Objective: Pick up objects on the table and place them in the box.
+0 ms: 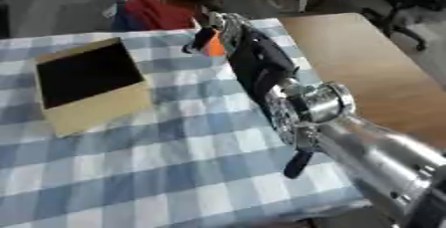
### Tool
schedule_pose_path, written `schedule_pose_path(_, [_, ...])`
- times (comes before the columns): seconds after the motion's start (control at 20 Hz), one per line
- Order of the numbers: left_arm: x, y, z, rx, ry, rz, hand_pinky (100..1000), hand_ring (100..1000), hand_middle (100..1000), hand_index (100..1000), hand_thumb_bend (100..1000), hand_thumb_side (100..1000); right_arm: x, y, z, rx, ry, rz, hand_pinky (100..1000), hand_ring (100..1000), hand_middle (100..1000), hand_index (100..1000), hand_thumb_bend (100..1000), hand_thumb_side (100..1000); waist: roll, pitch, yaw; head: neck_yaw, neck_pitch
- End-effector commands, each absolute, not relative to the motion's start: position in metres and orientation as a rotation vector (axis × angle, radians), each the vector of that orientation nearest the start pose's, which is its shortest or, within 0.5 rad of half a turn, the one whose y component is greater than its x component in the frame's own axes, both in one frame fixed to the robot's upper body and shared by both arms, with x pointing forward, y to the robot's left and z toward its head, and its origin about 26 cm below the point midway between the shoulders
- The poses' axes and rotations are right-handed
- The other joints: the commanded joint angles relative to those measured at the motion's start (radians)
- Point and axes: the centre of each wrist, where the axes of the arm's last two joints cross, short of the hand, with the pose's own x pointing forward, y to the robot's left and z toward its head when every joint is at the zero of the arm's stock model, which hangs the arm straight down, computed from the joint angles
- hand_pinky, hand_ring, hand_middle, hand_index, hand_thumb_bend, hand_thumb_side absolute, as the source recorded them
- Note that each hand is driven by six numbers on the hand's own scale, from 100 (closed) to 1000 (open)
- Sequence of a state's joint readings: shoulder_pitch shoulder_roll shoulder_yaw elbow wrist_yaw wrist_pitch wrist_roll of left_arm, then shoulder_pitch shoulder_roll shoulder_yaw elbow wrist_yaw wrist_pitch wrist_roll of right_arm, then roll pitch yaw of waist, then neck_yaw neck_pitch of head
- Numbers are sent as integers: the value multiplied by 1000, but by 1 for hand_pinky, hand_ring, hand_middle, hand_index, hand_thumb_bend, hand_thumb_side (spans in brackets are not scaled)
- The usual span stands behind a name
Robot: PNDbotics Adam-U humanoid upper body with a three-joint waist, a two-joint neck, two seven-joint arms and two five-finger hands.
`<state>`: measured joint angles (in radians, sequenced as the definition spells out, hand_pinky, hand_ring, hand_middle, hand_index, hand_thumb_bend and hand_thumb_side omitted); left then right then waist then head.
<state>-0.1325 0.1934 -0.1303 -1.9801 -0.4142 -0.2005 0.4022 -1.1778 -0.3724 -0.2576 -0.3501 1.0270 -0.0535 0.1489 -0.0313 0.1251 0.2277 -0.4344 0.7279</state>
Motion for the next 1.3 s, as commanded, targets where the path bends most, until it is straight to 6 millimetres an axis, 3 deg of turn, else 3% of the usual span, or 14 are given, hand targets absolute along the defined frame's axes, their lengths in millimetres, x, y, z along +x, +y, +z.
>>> schedule_pose_path(0.05, [279,226,141,572,-2418,-158,648,682,621,767,100,526,513,-327,180,-884,-1278,884,887,952,992,1000,502,110,3,-10,-1,-7,-12])
schedule_pose_path(0.3, [280,226,142,576,-2421,-157,648,682,620,767,100,526,509,-336,168,-884,-1260,858,887,950,990,1000,480,112,2,-6,3,-12,-16])
schedule_pose_path(1.3, [281,225,144,573,-2434,-155,645,679,612,766,100,524,494,-359,122,-926,-1239,799,869,909,901,1000,217,100,5,17,22,-25,-28])
